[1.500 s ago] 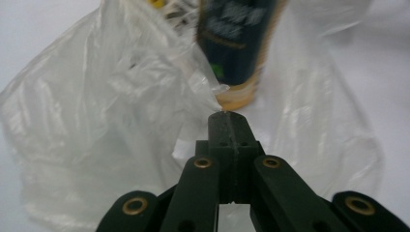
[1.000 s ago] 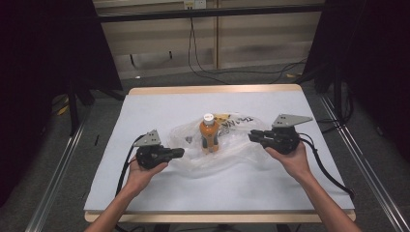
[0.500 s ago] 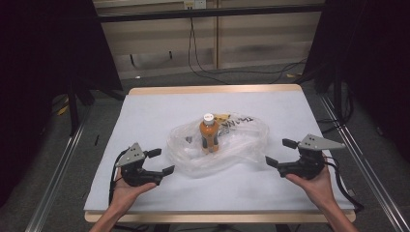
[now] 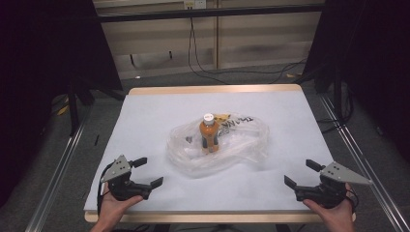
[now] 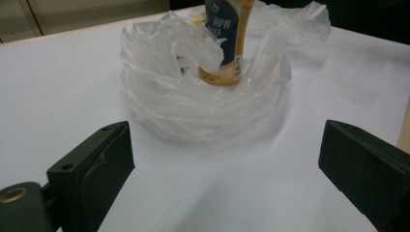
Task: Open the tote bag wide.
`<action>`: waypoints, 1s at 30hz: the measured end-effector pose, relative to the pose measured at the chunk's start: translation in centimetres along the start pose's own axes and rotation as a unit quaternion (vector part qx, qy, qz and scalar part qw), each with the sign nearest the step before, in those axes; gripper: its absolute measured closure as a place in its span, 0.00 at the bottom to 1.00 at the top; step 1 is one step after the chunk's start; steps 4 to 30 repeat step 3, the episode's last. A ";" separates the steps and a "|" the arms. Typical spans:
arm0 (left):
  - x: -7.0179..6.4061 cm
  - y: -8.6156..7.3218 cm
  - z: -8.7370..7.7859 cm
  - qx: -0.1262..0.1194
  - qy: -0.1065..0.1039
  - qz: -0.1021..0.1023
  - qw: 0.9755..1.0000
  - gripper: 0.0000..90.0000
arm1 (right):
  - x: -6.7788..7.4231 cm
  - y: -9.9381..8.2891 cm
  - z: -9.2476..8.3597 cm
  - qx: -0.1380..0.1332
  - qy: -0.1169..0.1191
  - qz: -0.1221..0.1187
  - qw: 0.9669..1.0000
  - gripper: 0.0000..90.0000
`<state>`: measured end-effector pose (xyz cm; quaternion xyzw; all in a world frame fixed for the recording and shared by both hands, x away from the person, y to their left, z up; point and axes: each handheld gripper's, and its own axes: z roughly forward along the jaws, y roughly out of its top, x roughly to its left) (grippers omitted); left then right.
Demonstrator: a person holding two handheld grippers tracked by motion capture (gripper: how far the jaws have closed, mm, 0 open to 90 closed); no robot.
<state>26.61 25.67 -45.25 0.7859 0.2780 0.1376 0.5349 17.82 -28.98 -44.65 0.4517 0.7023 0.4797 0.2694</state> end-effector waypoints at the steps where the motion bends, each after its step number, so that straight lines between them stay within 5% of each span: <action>1: 0.1 0.0 0.1 0.004 0.000 0.007 1.000 0.05 | 0.2 -0.1 0.1 0.003 0.006 0.000 1.000 0.05; 30: 0.1 -0.1 0.2 0.006 0.001 0.008 1.000 0.04 | 0.2 -0.1 0.5 0.007 0.010 0.006 1.000 0.04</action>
